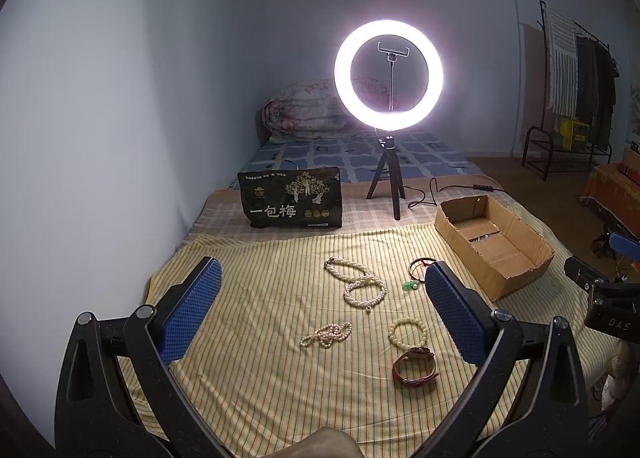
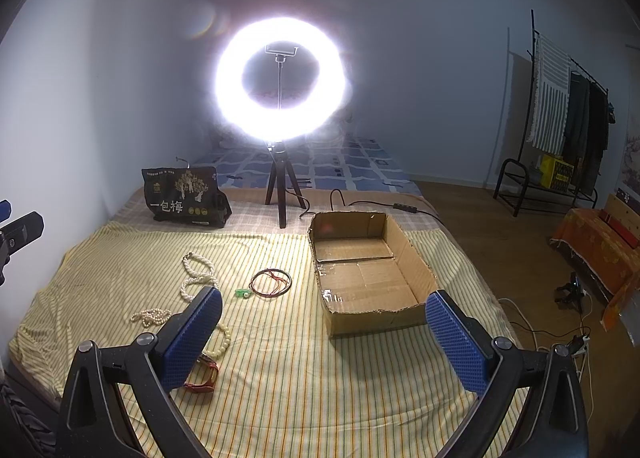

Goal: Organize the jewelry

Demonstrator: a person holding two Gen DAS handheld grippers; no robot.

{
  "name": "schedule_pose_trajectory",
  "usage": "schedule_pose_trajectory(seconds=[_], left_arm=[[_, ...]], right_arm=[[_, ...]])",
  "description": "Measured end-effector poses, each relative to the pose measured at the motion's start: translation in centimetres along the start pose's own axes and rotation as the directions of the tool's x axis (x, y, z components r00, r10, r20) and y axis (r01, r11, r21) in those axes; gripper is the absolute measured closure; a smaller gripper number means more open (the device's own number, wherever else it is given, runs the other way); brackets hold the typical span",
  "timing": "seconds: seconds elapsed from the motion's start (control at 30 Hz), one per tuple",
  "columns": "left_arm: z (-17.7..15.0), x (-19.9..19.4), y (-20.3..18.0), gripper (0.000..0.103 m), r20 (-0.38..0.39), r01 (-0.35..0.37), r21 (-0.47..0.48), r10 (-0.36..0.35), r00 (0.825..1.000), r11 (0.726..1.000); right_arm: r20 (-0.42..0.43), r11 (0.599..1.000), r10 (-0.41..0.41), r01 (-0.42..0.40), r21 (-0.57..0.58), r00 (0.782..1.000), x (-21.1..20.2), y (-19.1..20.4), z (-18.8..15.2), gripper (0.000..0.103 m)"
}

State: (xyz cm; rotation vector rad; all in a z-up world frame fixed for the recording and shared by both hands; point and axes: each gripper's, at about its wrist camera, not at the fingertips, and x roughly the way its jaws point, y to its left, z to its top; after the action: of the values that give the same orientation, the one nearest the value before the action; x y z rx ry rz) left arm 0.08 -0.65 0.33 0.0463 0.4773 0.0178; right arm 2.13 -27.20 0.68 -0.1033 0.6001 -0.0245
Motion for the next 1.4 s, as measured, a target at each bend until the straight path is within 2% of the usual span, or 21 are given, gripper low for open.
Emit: schedule_pose_trajectory(seconds=[1.4], left_arm=[[-0.21, -0.18, -0.22, 0.000, 0.006, 0.000, -0.009, 0.000, 1.000, 1.000]], right_arm=[[0.003, 1.000, 0.000, 0.000, 0.002, 1.000, -0.02, 0.01, -0.04, 0.000]])
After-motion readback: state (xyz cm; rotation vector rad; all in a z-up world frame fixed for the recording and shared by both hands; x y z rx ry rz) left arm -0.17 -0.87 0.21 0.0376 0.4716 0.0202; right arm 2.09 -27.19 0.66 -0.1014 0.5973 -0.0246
